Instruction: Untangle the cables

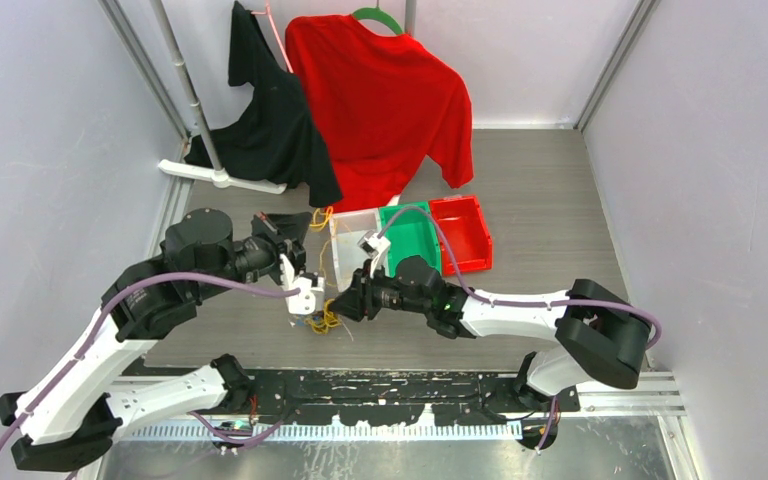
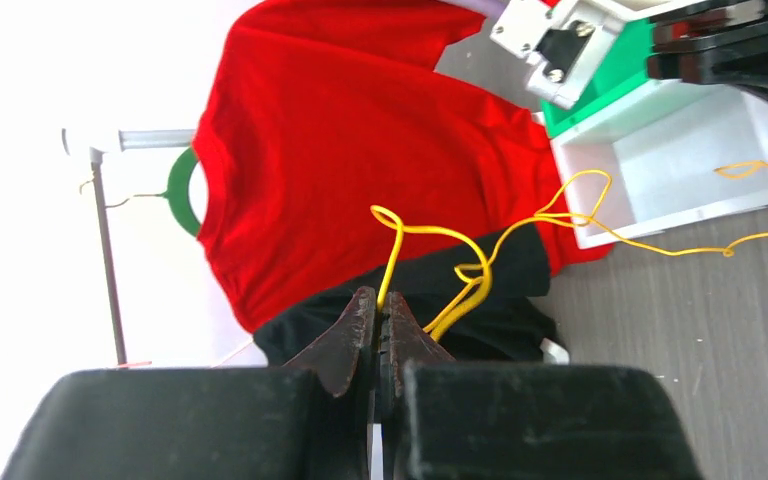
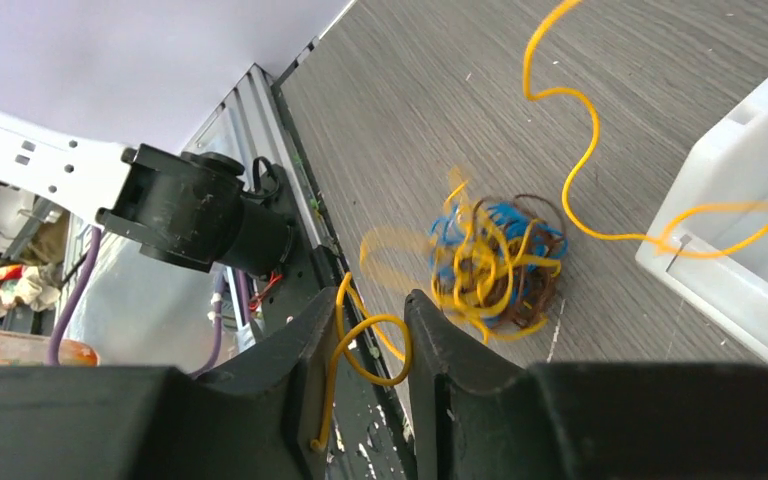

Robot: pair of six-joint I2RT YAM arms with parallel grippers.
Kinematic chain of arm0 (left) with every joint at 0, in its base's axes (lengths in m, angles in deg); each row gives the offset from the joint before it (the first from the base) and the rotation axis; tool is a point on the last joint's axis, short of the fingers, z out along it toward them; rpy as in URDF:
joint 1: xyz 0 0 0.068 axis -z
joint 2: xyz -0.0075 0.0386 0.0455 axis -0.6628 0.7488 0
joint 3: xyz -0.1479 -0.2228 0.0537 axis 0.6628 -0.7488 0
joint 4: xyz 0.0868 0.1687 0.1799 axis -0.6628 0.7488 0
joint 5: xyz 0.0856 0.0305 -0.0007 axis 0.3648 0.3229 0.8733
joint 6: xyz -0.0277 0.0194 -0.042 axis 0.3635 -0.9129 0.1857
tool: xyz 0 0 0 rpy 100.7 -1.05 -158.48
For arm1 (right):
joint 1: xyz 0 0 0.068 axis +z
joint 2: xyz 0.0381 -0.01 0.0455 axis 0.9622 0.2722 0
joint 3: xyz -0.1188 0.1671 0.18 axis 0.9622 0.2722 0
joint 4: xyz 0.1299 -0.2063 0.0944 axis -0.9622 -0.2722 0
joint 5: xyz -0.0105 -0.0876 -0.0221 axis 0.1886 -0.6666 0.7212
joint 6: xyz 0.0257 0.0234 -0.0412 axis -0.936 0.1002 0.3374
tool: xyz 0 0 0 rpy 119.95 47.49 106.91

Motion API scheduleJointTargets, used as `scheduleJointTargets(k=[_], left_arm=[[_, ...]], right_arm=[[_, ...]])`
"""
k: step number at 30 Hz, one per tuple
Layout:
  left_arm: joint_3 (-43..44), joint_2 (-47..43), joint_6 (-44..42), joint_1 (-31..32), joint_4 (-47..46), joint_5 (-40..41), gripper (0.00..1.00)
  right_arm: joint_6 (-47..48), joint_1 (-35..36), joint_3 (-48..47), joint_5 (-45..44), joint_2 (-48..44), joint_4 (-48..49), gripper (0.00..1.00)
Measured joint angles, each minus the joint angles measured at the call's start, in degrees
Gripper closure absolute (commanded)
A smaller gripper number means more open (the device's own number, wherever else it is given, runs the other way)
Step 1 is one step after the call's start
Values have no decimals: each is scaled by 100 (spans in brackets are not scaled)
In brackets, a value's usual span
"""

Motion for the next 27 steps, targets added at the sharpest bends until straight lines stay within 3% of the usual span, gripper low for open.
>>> scheduleJointTargets(k=[3,6,14,19,27], left_arm=[[74,87,-72,0,-186,140,100],[173,160,-149,0,-321,271,100],[481,216,-356,0,-656,321,100],[407,286,-848,0,-1403,236,100],[758,883,-1191,0,-2332,-61,100]], right_arm=[[-2,0,4,-136,0,-15,66],[-4,0,42,-289,0,-31,59],[103,-4,118,-1008,-595,-820,32],[339,-83,0,-1762,-1615,-1314,23],[570,-227,-155,-2575,-1961,-1799,16]])
